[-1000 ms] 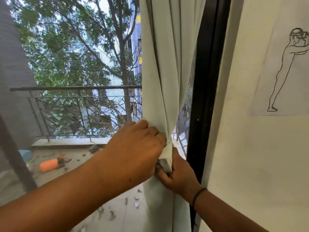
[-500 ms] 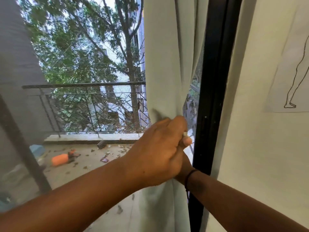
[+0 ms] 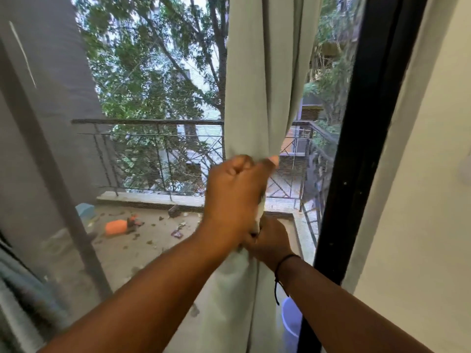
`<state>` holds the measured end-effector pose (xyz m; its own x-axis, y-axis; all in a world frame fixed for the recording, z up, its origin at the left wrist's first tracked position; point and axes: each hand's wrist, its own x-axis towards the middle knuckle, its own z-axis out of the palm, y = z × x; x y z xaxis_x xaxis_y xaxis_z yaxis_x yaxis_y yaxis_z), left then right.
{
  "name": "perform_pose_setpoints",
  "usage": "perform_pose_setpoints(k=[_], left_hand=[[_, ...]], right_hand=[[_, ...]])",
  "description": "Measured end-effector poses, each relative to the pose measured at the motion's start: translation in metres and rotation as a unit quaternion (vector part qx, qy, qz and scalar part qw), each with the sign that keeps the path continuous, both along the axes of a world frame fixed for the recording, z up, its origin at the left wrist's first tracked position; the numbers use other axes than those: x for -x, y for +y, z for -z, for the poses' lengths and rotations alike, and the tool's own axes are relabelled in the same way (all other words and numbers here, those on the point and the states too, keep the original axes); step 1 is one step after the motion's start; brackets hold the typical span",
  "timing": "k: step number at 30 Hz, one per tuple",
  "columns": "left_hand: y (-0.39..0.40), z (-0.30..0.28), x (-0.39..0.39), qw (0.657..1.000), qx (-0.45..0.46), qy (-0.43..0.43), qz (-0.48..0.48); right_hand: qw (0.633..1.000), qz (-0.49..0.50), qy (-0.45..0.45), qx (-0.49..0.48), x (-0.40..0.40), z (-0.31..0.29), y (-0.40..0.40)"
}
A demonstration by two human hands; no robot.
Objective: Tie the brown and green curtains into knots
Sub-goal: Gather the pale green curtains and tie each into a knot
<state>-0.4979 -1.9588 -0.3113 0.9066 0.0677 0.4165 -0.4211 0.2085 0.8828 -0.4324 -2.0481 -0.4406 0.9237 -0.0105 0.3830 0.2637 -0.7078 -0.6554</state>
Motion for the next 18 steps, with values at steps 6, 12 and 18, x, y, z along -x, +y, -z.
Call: perform_pose_setpoints(k=[6,12,18], left_hand=[[0.032,-0.010,-0.019,0.988,0.139,0.064,-0.025],[0.060,-0.022,-0.031,0.974,0.170,0.148,-0.013],[0.100,-0.008,-0.052,0.979,-0.043,-0.106,-0.166]], right_hand=[[0.996,0.012,-0.074,-0.044,-0.011,0.002,0.021],[0.995,-0.038,-0.086,-0.031,-0.017,0.002,0.038],[0.997,-0.025,-0.077,-0.020,-0.019,-0.002,0.061]])
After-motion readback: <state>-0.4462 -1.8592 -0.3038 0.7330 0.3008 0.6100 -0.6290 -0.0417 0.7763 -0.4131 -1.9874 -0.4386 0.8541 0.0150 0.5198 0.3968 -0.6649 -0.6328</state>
